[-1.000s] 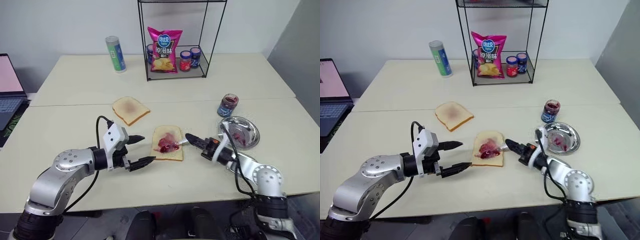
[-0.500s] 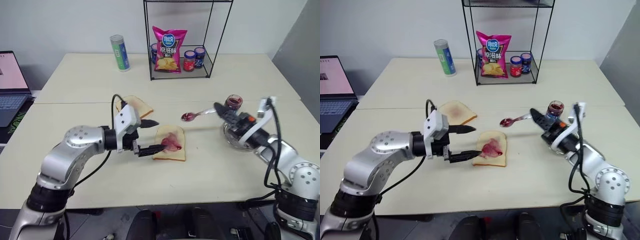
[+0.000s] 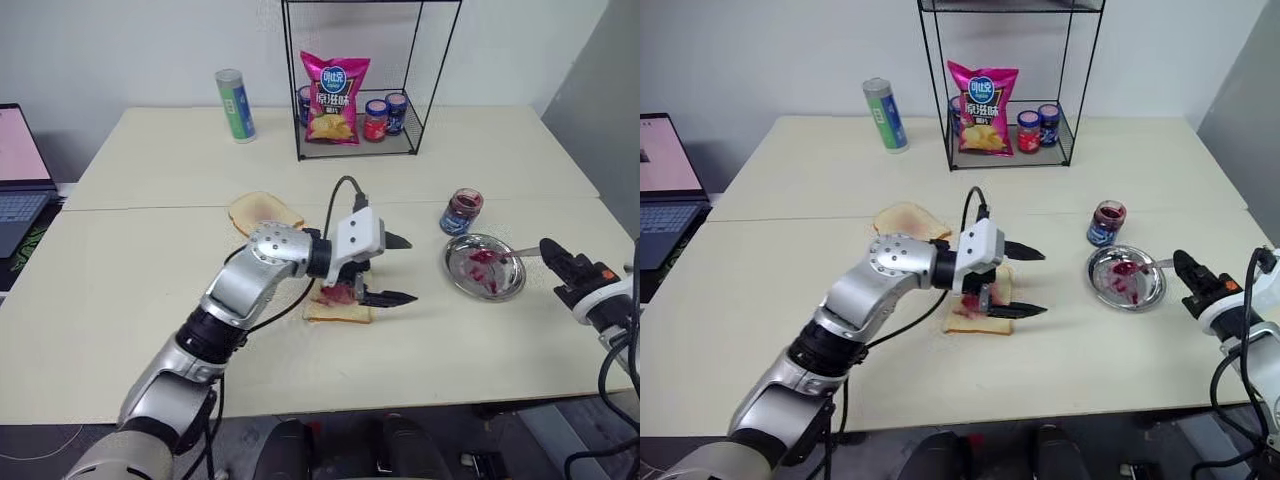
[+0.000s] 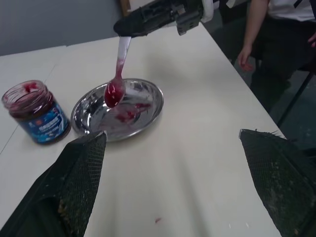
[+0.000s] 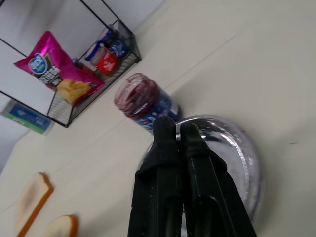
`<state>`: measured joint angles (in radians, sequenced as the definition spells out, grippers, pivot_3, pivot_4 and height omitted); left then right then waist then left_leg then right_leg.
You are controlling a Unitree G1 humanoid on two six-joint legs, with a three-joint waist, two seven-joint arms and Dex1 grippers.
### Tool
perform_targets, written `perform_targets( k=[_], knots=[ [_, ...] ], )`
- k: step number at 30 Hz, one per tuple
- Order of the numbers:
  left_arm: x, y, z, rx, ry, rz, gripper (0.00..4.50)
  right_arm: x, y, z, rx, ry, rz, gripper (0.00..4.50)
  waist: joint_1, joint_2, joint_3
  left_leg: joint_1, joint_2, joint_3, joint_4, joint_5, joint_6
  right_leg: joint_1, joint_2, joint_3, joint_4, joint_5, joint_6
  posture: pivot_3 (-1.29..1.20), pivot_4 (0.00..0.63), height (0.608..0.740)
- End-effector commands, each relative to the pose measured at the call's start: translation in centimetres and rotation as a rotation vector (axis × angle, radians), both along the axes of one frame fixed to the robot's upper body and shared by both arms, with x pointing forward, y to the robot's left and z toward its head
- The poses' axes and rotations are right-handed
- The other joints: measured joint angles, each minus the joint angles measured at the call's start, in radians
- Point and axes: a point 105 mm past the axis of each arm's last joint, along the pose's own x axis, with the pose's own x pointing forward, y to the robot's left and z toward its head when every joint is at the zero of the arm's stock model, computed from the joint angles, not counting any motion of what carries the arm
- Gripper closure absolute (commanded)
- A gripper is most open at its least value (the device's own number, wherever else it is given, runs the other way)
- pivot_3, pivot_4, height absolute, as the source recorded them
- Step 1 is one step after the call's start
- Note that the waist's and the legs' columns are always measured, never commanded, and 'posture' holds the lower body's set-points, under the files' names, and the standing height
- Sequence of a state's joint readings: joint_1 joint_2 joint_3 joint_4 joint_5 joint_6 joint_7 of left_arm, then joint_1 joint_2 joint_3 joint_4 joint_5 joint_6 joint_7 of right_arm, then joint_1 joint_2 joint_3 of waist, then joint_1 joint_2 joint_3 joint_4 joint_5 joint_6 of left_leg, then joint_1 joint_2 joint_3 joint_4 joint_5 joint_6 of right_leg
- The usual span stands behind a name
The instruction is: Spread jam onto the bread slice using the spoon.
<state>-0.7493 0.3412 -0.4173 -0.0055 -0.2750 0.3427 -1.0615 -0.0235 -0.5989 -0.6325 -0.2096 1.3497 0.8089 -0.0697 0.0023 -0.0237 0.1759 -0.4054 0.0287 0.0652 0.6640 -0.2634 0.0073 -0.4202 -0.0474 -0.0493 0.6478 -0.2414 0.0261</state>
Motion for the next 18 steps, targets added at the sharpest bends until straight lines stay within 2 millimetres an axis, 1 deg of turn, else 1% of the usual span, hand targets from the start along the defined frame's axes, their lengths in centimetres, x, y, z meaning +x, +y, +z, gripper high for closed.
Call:
perform_targets(
  k=[1,4,10,11,12,14,18],
  knots=[
    [0.0,-0.7,-0.1,-0.008,-0.031,-0.015,0.00,1.0,-1.4,-0.6,-0.021,0.004,0.016,4.48,-0.002,0.000,0.000,0.001,0.000,0.000,0.000,0.000,0.000,0.000,0.000,0.001,0.000,0.000,0.000,0.00,0.150,0.740],
    [0.3,-0.6,-0.4,-0.016,-0.025,0.006,0.00,2.2,-2.5,-1.5,-0.015,0.026,0.015,4.48,-0.007,0.001,0.000,0.003,-0.001,0.002,0.000,0.000,0.000,0.001,0.001,0.004,0.000,0.001,0.001,0.00,0.150,0.740],
    [0.5,-0.2,-0.3,-0.040,-0.022,0.048,0.00,3.5,-4.3,-2.4,-0.031,0.053,0.004,4.48,-0.002,0.001,-0.001,0.004,0.000,0.004,0.000,0.000,0.000,0.001,0.002,0.007,0.000,0.003,0.001,0.00,0.150,0.740],
    [0.4,0.0,-0.4,-0.042,-0.021,0.053,0.00,3.7,-4.5,-2.4,-0.033,0.055,0.003,4.03,-0.002,0.001,-0.001,0.004,0.000,0.005,0.000,0.000,0.000,0.001,0.002,0.008,0.000,0.003,0.002,0.00,0.150,0.740],
    [0.4,0.1,-0.4,-0.042,-0.020,0.057,0.00,3.8,-4.6,-2.5,-0.036,0.056,0.003,3.89,-0.002,0.001,-0.001,0.004,0.000,0.005,0.001,0.000,0.000,0.001,0.002,0.008,0.000,0.004,0.000,0.00,0.150,0.740],
    [0.4,0.3,-0.5,-0.041,-0.019,0.063,0.00,4.0,-4.9,-2.5,-0.037,0.056,0.007,3.40,-0.002,0.001,0.000,0.004,0.000,0.006,0.001,0.000,0.000,0.001,0.001,0.009,-0.001,0.005,-0.001,0.00,0.150,0.740],
    [0.3,0.5,-0.5,-0.045,-0.017,0.074,0.00,4.2,-5.4,-2.5,-0.048,0.061,0.004,2.63,-0.002,0.001,-0.001,0.004,0.000,0.007,0.001,0.000,0.000,0.000,0.001,0.009,-0.001,0.005,-0.001,0.00,0.150,0.740]
  ],
)
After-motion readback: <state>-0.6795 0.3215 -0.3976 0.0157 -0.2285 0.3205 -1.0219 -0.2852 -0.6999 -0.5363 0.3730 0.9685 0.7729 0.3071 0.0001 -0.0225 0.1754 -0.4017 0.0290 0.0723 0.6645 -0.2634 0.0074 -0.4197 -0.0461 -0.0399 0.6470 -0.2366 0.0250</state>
